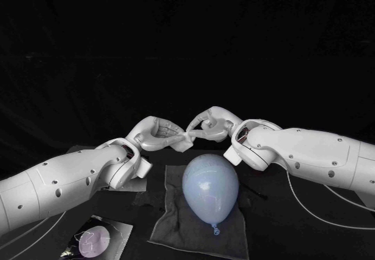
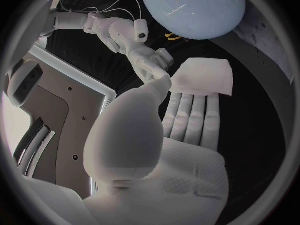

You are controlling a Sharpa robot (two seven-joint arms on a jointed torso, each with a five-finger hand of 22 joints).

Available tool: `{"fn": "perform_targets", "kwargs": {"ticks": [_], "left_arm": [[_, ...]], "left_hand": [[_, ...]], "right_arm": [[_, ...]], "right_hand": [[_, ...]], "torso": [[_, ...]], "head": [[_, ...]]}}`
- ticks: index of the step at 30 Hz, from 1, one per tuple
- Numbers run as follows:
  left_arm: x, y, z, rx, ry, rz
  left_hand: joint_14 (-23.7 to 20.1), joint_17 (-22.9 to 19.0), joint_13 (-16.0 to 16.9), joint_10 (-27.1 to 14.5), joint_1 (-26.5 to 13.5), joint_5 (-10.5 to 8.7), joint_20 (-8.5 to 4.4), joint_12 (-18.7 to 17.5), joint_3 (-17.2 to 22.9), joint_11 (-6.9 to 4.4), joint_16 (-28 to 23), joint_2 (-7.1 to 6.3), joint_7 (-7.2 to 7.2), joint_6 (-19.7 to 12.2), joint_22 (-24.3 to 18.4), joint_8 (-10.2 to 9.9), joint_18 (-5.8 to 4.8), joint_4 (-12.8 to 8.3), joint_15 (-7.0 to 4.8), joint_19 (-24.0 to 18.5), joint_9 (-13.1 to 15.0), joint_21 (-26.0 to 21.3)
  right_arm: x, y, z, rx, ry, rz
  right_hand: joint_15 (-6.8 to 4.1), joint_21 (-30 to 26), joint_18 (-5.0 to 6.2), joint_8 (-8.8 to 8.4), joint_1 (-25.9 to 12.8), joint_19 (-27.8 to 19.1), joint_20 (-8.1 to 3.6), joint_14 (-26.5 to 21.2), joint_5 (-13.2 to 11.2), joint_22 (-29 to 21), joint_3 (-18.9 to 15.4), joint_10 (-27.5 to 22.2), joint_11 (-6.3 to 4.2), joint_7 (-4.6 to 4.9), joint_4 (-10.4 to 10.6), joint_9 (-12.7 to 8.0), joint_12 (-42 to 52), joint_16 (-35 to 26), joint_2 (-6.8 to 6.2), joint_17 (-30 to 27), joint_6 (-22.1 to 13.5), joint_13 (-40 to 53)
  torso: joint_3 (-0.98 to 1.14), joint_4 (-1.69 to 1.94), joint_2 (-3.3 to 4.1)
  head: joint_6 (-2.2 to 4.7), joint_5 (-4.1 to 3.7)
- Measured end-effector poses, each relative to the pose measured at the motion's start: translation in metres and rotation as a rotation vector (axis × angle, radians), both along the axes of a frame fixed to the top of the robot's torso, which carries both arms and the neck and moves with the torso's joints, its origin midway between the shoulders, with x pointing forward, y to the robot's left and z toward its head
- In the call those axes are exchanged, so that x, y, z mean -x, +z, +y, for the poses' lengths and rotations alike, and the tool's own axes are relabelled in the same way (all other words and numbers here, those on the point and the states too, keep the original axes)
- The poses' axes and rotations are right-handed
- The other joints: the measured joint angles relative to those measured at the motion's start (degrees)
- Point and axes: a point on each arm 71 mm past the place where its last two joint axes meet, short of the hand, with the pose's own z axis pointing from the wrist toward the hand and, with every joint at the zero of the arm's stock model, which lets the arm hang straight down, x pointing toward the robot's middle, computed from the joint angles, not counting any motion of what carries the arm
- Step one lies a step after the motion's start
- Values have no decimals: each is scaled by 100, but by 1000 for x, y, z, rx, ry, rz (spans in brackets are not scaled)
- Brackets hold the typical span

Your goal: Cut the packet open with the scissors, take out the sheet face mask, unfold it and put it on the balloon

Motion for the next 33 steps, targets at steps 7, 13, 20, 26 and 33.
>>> {"fn": "perform_targets", "kwargs": {"ticks": [7, 13, 20, 26, 33], "left_arm": [[0, -1, -1, -13, 5, 12], [0, -2, -2, -23, 6, 16], [-1, -2, -2, -23, 14, 15], [-1, -1, -2, -15, 21, 13], [-1, -1, -2, -8, 24, 13]], "left_hand": [[-23, 23, 16, 4, -1, 0, 21, 0, 25, -21, 0, -1, -63, 63, -1, 11, -2, 40, -19, -21, 3, -16], [6, 59, 16, 134, 80, 0, 21, 21, 153, -94, 0, 187, -132, 177, -1, 55, -3, 102, -48, -21, 26, -16], [31, 84, 15, 171, 131, 0, -2, 44, 241, -124, 34, 313, -143, 227, 0, 98, -5, 124, -73, 2, 37, -16], [31, 94, 15, 171, 207, 0, -2, 44, 311, -123, 34, 388, -159, 243, 0, 127, -5, 54, -73, 2, 57, -16], [31, 125, 15, 211, 306, 0, 73, 44, 435, -121, 34, 411, -184, 329, -30, 226, -6, -37, -73, -322, 107, -151]], "right_arm": [[0, 0, 0, -4, -2, 7], [0, 0, 0, -4, -5, 10], [0, -1, 1, 0, -3, 14], [0, -1, 1, 5, -3, 19], [0, -2, 2, 10, -2, 22]], "right_hand": [[1, -1, 0, 44, -30, -1, 0, -1, -1, 0, 16, 9, -10, -2, -16, 0, -5, 0, -30, -5, 0, 0], [9, -5, -1, 64, -48, -9, -7, -9, -2, -3, 16, 19, -20, 1, -16, 0, -6, -4, -48, -4, 6, -1], [9, -5, -1, 65, -66, -11, -5, -9, -3, -5, 16, 19, -21, 7, -16, 0, -7, -8, -66, -3, 15, -4], [10, -5, 0, 65, -66, 3, -20, -9, -4, -3, 16, 12, -24, 8, -16, 0, -14, -2, -66, 1, 15, 2], [10, -6, -1, 65, -65, 3, -20, -10, -6, -1, 16, 12, -24, 8, -16, 0, -15, 0, -65, 1, 13, 1]], "torso": [[2, 0, 0], [2, 2, -1], [-1, 2, -1], [-4, 4, 1], [-4, 9, 3]], "head": [[-3, -3], [1, -3], [9, -10], [12, -16], [-2, -22]]}}
